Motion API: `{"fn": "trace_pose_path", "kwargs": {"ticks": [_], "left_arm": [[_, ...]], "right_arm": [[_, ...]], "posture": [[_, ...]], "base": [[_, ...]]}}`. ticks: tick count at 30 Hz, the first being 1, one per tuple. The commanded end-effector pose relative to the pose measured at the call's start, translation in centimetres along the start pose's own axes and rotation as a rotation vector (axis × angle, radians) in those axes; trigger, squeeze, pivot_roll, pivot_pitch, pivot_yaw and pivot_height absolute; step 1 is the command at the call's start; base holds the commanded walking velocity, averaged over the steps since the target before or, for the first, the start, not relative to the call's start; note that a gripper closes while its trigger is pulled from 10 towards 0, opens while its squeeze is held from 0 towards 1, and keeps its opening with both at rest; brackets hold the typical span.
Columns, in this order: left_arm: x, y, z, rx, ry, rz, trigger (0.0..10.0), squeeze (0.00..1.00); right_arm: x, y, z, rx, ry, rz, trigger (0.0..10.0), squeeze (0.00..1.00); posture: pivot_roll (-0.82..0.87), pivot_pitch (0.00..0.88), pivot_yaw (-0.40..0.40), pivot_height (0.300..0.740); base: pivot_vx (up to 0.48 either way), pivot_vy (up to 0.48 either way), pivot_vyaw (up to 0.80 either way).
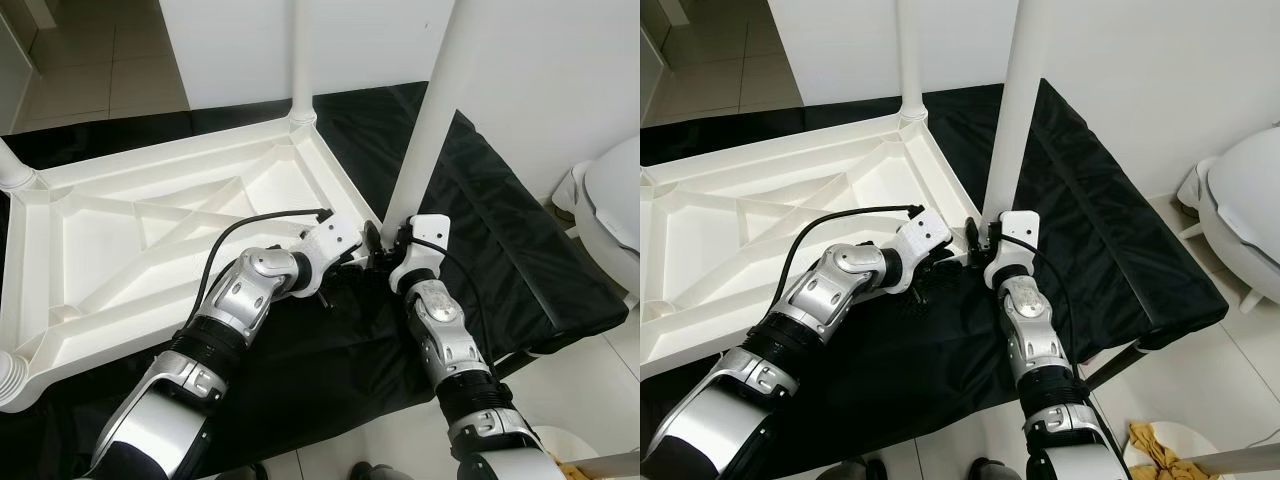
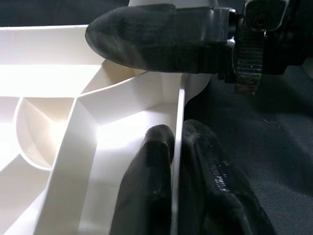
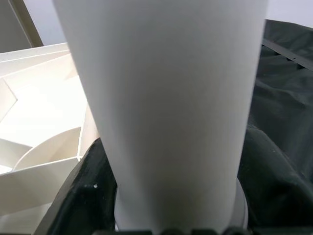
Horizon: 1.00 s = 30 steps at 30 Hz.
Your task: Building children table
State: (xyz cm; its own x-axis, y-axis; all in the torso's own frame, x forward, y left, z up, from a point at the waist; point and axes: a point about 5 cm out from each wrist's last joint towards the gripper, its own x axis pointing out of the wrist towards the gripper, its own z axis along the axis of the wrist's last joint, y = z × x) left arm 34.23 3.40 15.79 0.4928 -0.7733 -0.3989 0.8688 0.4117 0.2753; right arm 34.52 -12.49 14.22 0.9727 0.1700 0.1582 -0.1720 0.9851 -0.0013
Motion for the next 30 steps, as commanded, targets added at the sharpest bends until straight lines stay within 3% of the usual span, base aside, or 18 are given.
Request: {"fn": "trace_pose_path", "kwargs": {"ticks": [1, 5, 6, 9, 10, 11, 12, 19, 30], "left_arm": [[0.2, -0.4, -2.2, -0.026, 0.100, 0.009, 10.0, 0.00], [0.2, -0.2, -2.3, -0.024, 0.106, 0.015, 10.0, 0.00], [0.0, -0.1, -2.2, -0.023, 0.094, 0.013, 0.0, 0.00], [0.0, -0.1, -2.2, -0.018, 0.092, 0.009, 0.0, 0.00], [-0.1, 0.0, -2.3, -0.018, 0.098, 0.010, 4.7, 0.00], [-0.1, 0.0, -2.3, -0.018, 0.098, 0.010, 4.7, 0.00], [-0.1, 0.1, -2.4, -0.021, 0.106, 0.015, 10.0, 0.00], [-0.2, 0.3, -2.8, -0.004, 0.127, 0.007, 10.0, 0.00], [-0.3, 0.5, -2.9, 0.015, 0.148, 0.007, 10.0, 0.00]], "right_arm": [[-0.3, -0.6, 0.3, 0.015, -0.020, -0.011, 10.0, 0.00], [-0.3, -0.5, 0.3, 0.017, -0.022, -0.005, 10.0, 0.00], [-0.4, -0.5, 0.3, 0.018, -0.026, 0.007, 10.0, 0.00], [-0.4, -0.5, 0.3, 0.017, -0.027, 0.012, 10.0, 0.00], [-0.5, -0.5, 0.3, 0.017, -0.030, 0.019, 10.0, 0.00], [-0.5, -0.5, 0.3, 0.017, -0.030, 0.019, 10.0, 0.00], [-0.6, -0.6, 0.4, 0.013, -0.035, 0.028, 10.0, 0.00], [-1.0, -1.4, 0.7, -0.030, -0.056, 0.111, 10.0, 0.00], [-1.4, -2.9, 0.8, -0.080, -0.050, 0.355, 10.0, 0.00]], "posture": [[-0.07, 0.120, 0.026, 0.740], [-0.07, 0.123, 0.026, 0.740], [-0.07, 0.124, 0.026, 0.740], [-0.07, 0.124, 0.027, 0.740], [-0.07, 0.123, 0.026, 0.740], [-0.07, 0.123, 0.026, 0.740], [-0.07, 0.124, 0.027, 0.740], [-0.07, 0.127, 0.030, 0.740], [-0.07, 0.126, 0.037, 0.740]], "base": [[0.000, 0.000, 0.00], [0.000, 0.000, 0.00], [0.000, 0.000, 0.00], [0.000, 0.000, 0.00], [0.000, 0.000, 0.00], [0.000, 0.000, 0.00], [0.000, 0.000, 0.00], [0.000, 0.000, 0.00], [0.000, 0.000, 0.00]]}}
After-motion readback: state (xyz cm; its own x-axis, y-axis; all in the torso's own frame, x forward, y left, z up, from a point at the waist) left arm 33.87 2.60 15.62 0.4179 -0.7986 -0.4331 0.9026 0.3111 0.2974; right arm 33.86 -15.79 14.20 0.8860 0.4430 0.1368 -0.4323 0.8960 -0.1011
